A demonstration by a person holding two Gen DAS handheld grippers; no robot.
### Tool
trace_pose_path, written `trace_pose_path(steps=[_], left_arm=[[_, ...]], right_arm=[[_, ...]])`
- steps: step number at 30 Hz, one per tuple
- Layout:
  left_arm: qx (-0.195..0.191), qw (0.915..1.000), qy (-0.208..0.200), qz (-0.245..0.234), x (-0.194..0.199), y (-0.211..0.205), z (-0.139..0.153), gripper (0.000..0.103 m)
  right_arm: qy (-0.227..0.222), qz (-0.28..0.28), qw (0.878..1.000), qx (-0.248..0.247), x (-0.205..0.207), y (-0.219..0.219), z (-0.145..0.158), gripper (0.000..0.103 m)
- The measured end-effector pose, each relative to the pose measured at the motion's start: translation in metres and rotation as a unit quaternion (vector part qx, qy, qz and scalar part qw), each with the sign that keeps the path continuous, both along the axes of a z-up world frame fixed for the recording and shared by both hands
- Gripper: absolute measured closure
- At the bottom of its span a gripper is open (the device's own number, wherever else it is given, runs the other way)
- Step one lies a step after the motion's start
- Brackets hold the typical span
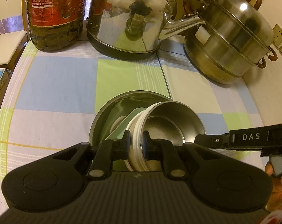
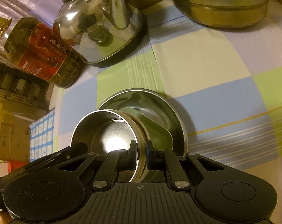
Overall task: Organize plates and bowls
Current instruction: 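Lower the bowl stack onto the green tray in the steel plate, then open both grippers to release the bowl stack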
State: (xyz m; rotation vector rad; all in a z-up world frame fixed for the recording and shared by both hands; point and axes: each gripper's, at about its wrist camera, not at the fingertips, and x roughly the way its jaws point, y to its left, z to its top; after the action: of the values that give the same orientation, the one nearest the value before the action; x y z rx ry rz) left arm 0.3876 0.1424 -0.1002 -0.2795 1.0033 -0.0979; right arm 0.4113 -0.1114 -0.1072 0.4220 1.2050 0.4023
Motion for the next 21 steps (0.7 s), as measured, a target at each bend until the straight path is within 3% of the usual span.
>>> trace_pose_path(steps=[9,21], left_arm=[[0.001,1.0000,0.003,0.000,-0.0001,-0.0005,-0.0003,0.092],[0.008,0.9998,-0.006,0.015,-0.0054,-0.0017,0.0043,0.088]], right_arm=[[0.011,0.008,1.000,-0.011,0.0048,0.0031,0.0014,0.093],[-0.016,0.016,1.000,-0.016,-0.0034,0.0043,0.0044,0.093]])
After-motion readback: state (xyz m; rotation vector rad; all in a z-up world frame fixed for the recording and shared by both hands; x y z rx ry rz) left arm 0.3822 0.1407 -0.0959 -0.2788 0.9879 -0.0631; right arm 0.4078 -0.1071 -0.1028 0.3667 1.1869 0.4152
